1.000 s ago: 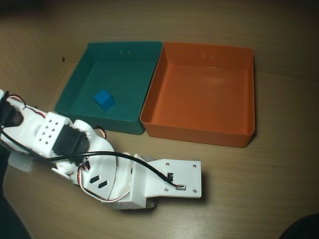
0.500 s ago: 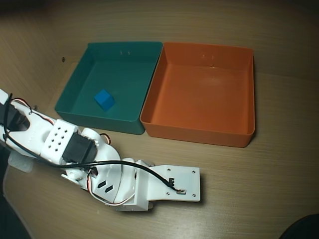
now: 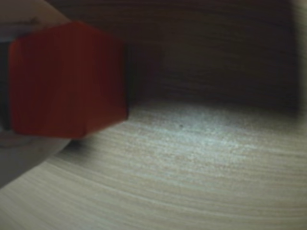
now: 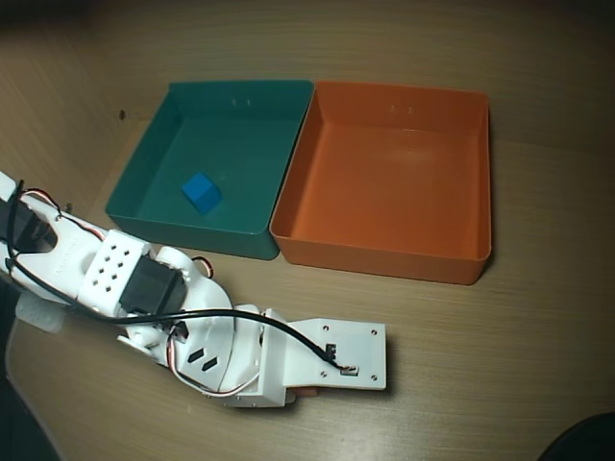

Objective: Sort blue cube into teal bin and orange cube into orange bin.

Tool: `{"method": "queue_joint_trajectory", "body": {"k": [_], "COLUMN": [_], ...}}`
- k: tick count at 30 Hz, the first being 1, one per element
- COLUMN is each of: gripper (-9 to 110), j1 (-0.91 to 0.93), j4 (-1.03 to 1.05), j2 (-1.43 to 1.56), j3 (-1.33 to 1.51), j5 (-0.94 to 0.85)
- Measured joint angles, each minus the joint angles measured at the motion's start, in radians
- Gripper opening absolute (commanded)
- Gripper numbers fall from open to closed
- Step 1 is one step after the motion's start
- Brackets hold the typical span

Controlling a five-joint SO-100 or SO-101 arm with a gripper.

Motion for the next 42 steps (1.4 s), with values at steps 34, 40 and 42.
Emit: {"method": "queue_joint_trajectory", "body": {"k": [34,40,42], "gripper": [-6,-6,-6], "j1": [-0.370,-0.420,-0.440], "j4": [0.000,0.000,0.005], "j2": [0.417,0.399,0.351], "j3": [-0.017,-0.049,-0.106], "j5": [0.000,0.000,0.000]}}
